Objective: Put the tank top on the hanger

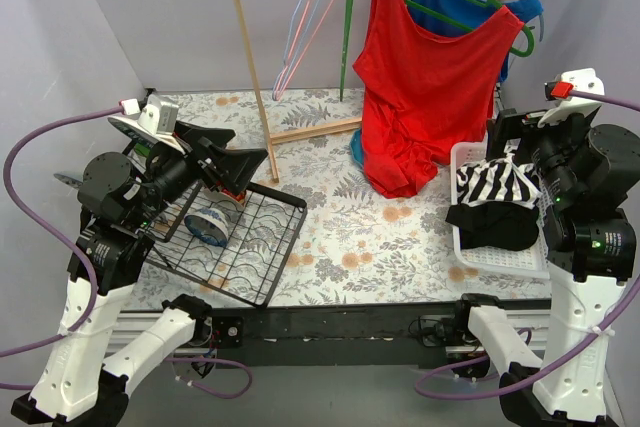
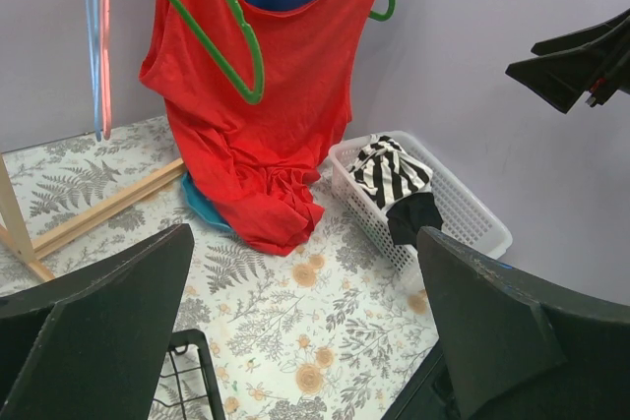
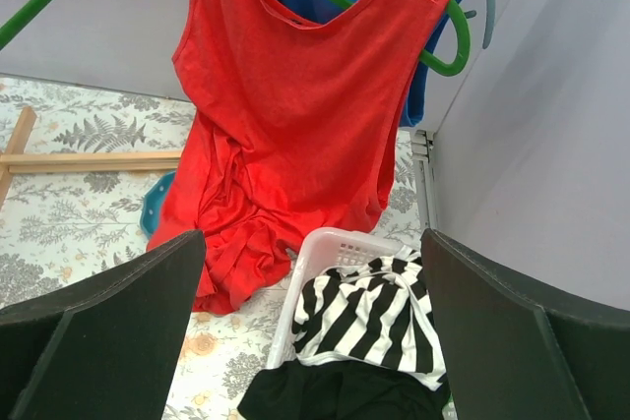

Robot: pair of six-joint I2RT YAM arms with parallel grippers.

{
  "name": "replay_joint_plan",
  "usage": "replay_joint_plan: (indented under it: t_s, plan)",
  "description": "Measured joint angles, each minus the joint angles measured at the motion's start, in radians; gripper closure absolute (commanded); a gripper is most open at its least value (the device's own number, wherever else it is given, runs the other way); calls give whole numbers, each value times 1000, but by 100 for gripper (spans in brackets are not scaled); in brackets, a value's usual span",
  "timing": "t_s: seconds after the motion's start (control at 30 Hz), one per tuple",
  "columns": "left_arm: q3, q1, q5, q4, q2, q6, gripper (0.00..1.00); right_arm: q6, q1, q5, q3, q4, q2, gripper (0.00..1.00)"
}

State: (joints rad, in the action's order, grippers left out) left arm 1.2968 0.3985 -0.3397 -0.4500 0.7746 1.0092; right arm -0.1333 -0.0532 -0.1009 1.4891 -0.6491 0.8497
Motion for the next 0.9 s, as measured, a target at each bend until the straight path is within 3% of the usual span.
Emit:
replay_joint_plan:
  t_s: [0.47,0.6,0.9]
  plan:
    - [-43,0,0,-5,-18,0,2,-145,-19,-158,-66,-36,-1,6]
    - [-81,0,-1,-2,-31,2,2,-202,-19,-164,-150,-75,-3,16]
    - [-230,0,-27,22,-90,36,2,-267,-19,-66,-435,-171,-22,25]
